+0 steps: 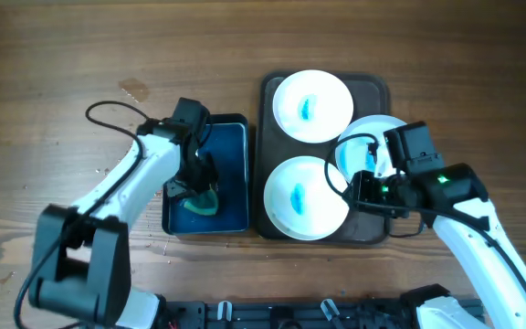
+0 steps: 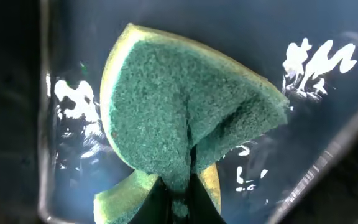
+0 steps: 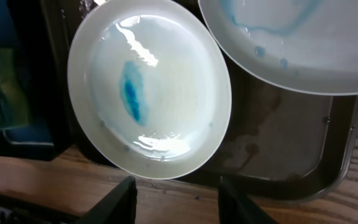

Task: Clean dirty plates on tray and stack at the side
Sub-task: 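Scrub the lower-left plate with the sponge in the left gripper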

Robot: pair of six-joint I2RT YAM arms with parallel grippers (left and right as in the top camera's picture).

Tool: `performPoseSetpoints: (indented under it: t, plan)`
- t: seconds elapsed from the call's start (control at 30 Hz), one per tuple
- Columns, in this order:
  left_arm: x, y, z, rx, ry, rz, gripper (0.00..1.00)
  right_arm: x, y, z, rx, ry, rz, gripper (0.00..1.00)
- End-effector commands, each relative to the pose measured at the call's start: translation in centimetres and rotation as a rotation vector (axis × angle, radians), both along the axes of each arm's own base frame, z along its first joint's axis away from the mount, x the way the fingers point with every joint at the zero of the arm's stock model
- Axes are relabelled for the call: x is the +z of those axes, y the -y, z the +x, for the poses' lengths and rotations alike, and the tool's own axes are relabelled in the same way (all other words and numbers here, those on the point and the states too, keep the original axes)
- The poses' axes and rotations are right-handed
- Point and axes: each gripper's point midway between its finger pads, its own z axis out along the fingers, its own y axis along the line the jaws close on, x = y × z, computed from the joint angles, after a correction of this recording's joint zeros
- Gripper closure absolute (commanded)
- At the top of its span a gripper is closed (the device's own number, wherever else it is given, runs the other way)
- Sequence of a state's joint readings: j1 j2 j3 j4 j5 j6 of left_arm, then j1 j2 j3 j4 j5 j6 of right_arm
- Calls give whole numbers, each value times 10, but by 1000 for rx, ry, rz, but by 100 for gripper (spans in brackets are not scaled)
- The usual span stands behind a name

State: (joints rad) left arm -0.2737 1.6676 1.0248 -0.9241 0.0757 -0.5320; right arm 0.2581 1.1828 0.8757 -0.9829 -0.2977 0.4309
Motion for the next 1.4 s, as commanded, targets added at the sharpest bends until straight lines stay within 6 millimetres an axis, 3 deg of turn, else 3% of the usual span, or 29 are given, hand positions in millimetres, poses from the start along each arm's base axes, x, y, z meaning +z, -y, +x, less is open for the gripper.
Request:
performPoseSetpoints:
  t: [0.0,0.13,0.27,0.4,0.43,0.5,0.63,0.77,0.87,0.9,0.93,1.0,1.07,1.23,1.37]
  plan:
    - [21,4,13,-31,78,-21,87,7,3,0,-24,4,-7,54]
    - [18,-4,13,-29,81,24,80,-48,19,-9,-140,-102,-91,55]
    - [18,-3,14,-33,85,27,73,-83,9,7,-87,-54,-57,55]
    - [18,5,15,-59,97,22,65,-110,12,21,-63,-48,-100,68]
    - [18,8,14,-72,98,22,63,-118,13,24,-63,-53,-113,79]
    - [18,10,14,-84,103,31,61,-123,12,26,-63,-56,-114,94]
    - [9,9,15,-96,94,69,60,-124,14,26,-71,-57,-124,96]
    - [-16,10,17,-95,45,84,59,-124,15,24,-69,-66,-126,96]
    - [-40,7,8,-87,-37,109,64,-124,15,23,-70,-70,-128,96]
    - [-48,6,6,-81,-61,115,75,-125,15,22,-70,-73,-128,96]
    - [-53,5,4,-74,-79,121,96,-125,15,22,-70,-74,-128,96]
    - [-56,9,5,-73,-81,101,96,-124,15,22,-70,-73,-129,96]
    - [-41,17,12,-71,-52,60,96,-125,15,22,-70,-76,-129,96]
    - [23,29,22,-113,56,4,96,-125,16,20,-68,-82,-132,96]
    - [76,52,30,-161,167,-54,96,-125,16,19,-67,-87,-133,96]
